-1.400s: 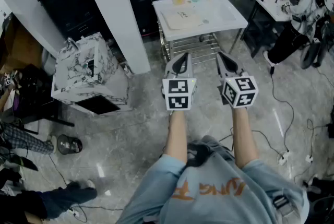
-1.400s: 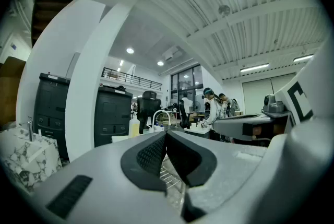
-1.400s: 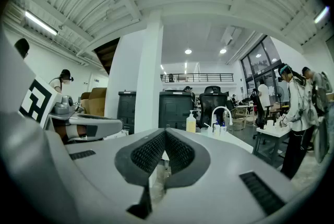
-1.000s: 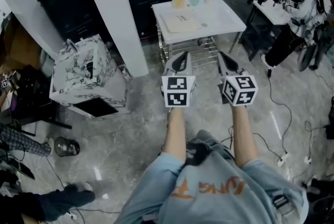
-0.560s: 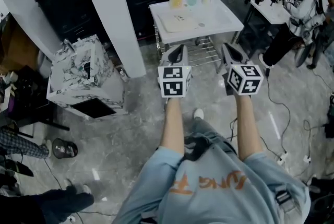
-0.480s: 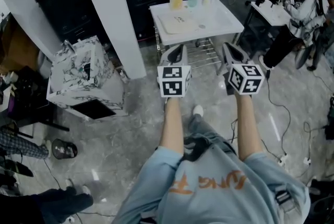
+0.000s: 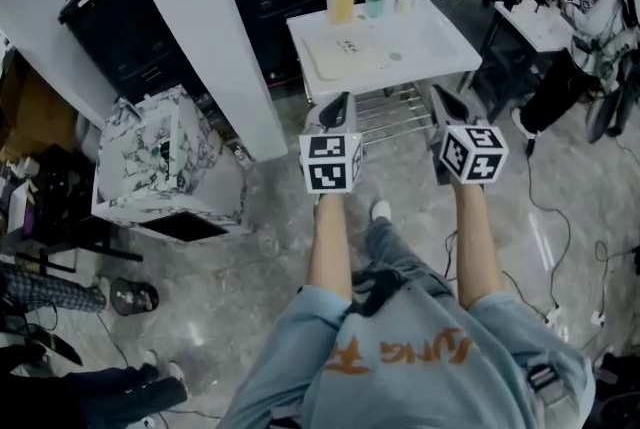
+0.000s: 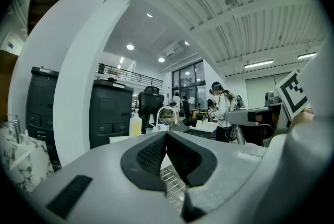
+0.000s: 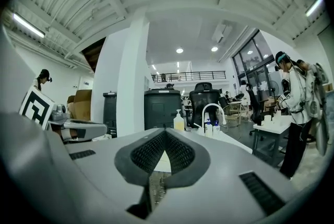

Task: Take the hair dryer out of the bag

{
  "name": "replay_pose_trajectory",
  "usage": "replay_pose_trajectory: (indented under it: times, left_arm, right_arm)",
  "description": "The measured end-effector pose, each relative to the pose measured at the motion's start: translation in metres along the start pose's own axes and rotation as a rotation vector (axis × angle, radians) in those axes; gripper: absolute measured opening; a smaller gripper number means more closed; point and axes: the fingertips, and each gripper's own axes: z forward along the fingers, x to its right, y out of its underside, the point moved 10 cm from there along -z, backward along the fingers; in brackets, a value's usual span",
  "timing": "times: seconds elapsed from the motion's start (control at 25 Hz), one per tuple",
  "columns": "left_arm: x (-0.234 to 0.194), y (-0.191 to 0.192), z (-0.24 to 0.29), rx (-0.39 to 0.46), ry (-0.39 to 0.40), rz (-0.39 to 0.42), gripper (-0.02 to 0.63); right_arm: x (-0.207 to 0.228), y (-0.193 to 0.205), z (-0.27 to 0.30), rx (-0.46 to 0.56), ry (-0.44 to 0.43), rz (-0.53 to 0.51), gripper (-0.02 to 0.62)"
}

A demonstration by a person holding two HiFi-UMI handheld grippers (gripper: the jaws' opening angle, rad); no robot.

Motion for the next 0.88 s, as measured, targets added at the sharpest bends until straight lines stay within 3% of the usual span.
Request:
replay_pose_trajectory:
  times: [0.48, 0.68, 0.88]
  left_arm:
    - [-0.02, 0.054, 0.177, -0.128, -0.014, -0.106, 0.002]
    - [-0.028, 0.057, 0.25, -0.216, -0.025, -0.071, 0.002]
    - [-0.036, 0.045, 0.305, -0.265, -0.03, 0.029, 0.002]
  right_arm:
    - [0.11, 0.048, 0.156, -0.179, -0.018, 0.077, 0.0]
    - [0.159, 0.056, 0.223, -0.191, -0.035, 0.143, 0.0]
    - [0.193, 0.055, 0.271, -0.162, -0.062, 0.23, 0.0]
